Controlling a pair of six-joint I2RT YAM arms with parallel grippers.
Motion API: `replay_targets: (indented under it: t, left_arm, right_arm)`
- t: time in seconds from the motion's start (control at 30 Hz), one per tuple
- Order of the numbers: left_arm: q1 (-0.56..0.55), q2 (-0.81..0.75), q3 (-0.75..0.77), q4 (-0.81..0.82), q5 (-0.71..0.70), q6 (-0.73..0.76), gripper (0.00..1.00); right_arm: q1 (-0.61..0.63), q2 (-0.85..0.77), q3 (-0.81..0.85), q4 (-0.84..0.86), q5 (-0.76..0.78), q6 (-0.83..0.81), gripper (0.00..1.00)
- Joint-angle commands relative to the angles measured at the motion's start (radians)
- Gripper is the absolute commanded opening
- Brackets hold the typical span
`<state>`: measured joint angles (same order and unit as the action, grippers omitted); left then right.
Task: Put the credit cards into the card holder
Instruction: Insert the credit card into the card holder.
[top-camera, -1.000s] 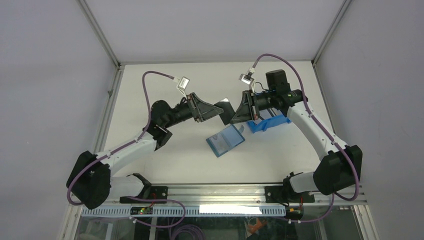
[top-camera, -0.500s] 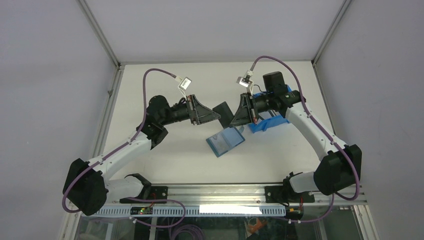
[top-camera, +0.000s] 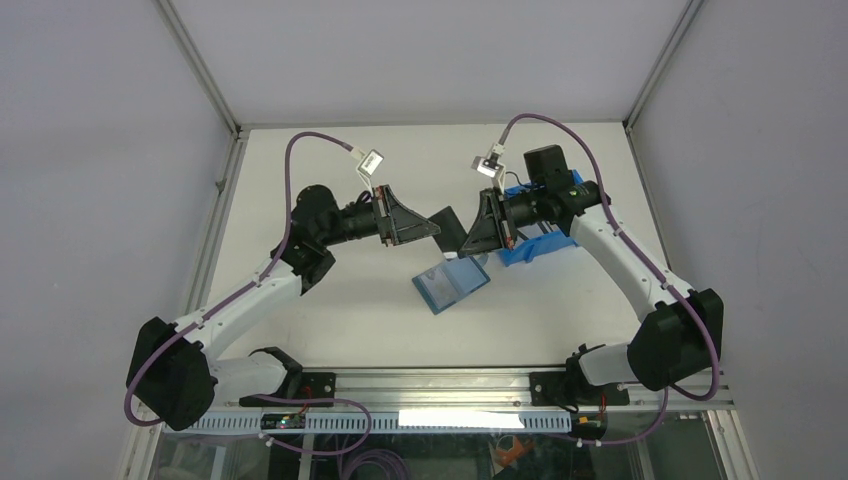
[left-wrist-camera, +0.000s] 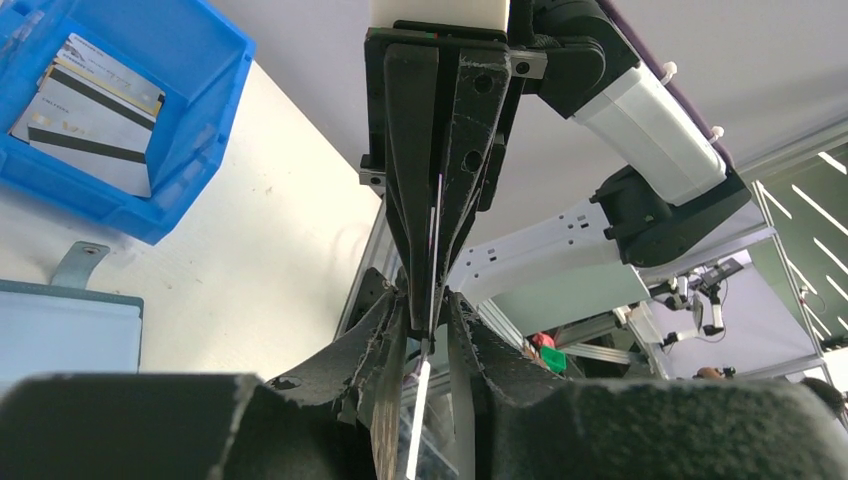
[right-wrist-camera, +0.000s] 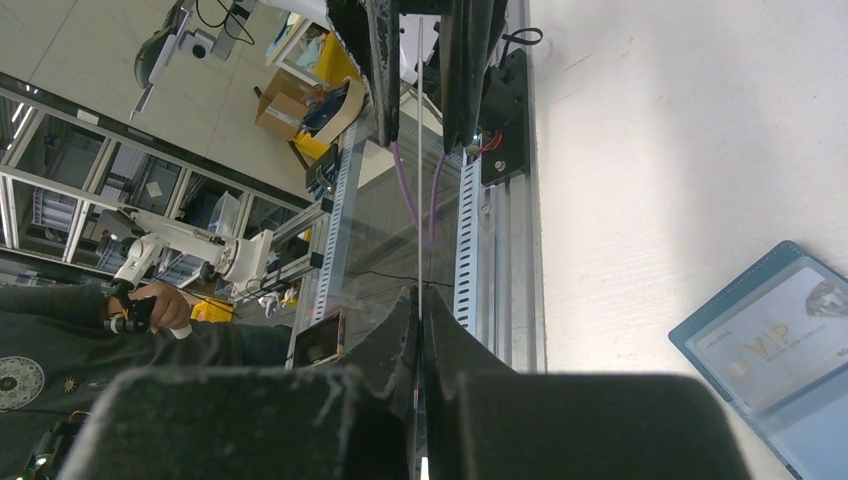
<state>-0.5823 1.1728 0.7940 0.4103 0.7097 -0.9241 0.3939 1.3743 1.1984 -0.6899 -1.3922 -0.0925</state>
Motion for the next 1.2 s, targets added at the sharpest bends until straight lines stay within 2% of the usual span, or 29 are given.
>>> replay_targets:
  t: [0.0, 0.1, 0.13, 0.2, 0.27, 0.3, 0.33, 0.37, 0.4, 0.43, 0.53, 0.6, 0.67, 0.77, 0.87, 0.97, 1.07, 1.17]
  left_arm:
    - [0.012, -0.004, 0.042, 0.027, 0.033, -0.007, 0.22]
    - [0.018, -0.005, 0.043, 0.033, 0.033, -0.007, 0.21]
    - [0.019, -0.003, 0.045, 0.034, 0.035, -0.007, 0.18]
    - [0.021, 0.004, 0.049, 0.054, 0.059, -0.009, 0.0]
    - [0.024, 0.003, 0.045, 0.047, 0.07, 0.0, 0.0]
    - [0.025, -0.008, 0.039, 0.014, 0.069, 0.026, 0.0]
    - [0.026, -0.026, 0.029, -0.039, 0.058, 0.059, 0.0]
    - [0.03, -0.052, 0.01, -0.09, 0.039, 0.09, 0.0]
    - [0.036, -0.078, -0.019, -0.12, 0.022, 0.109, 0.0]
    - [0.042, -0.113, -0.053, -0.147, 0.0, 0.124, 0.0]
    - [0.052, -0.231, -0.186, -0.243, -0.146, 0.14, 0.0]
    - [0.049, -0.305, -0.294, -0.203, -0.242, 0.061, 0.0]
    - [0.042, -0.346, -0.388, -0.134, -0.298, -0.029, 0.0]
    - [0.015, -0.395, -0.454, -0.127, -0.377, -0.064, 0.0]
    - [-0.02, -0.409, -0.483, -0.144, -0.469, -0.078, 0.0]
    - [-0.056, -0.372, -0.502, -0.137, -0.542, -0.09, 0.0]
    - [-0.094, -0.308, -0.527, -0.07, -0.605, -0.114, 0.0]
    - [-0.126, -0.226, -0.522, -0.023, -0.642, -0.124, 0.0]
  right_arm:
    - [0.012, -0.016, 0.011, -0.011, 0.001, -0.036, 0.0]
    - [0.016, -0.016, 0.012, -0.025, 0.011, -0.051, 0.0]
    - [0.017, -0.016, 0.013, -0.03, 0.014, -0.055, 0.0]
    - [0.019, -0.014, 0.015, -0.043, 0.023, -0.068, 0.0]
    - [0.019, -0.011, 0.021, -0.06, 0.055, -0.081, 0.01]
    - [0.019, -0.009, 0.031, -0.089, 0.087, -0.101, 0.14]
    - [0.019, -0.007, 0.048, -0.14, 0.127, -0.147, 0.36]
    - [0.017, -0.003, 0.071, -0.204, 0.173, -0.218, 0.5]
    - [0.015, 0.0, 0.099, -0.265, 0.223, -0.285, 0.59]
    - [0.013, 0.002, 0.119, -0.305, 0.292, -0.345, 0.63]
    - [0.013, -0.001, 0.118, -0.291, 0.59, -0.391, 0.65]
    - [0.013, 0.0, 0.08, -0.223, 0.749, -0.373, 0.64]
    - [0.015, 0.017, 0.046, -0.152, 0.865, -0.353, 0.59]
    - [0.036, 0.064, 0.018, -0.07, 1.0, -0.31, 0.47]
    - [0.076, 0.101, -0.009, -0.019, 1.089, -0.283, 0.42]
    - [0.11, 0.127, -0.038, 0.011, 1.099, -0.255, 0.42]
    - [0.129, 0.144, -0.072, 0.022, 1.089, -0.242, 0.47]
    - [0.137, 0.156, -0.112, 0.042, 1.117, -0.23, 0.57]
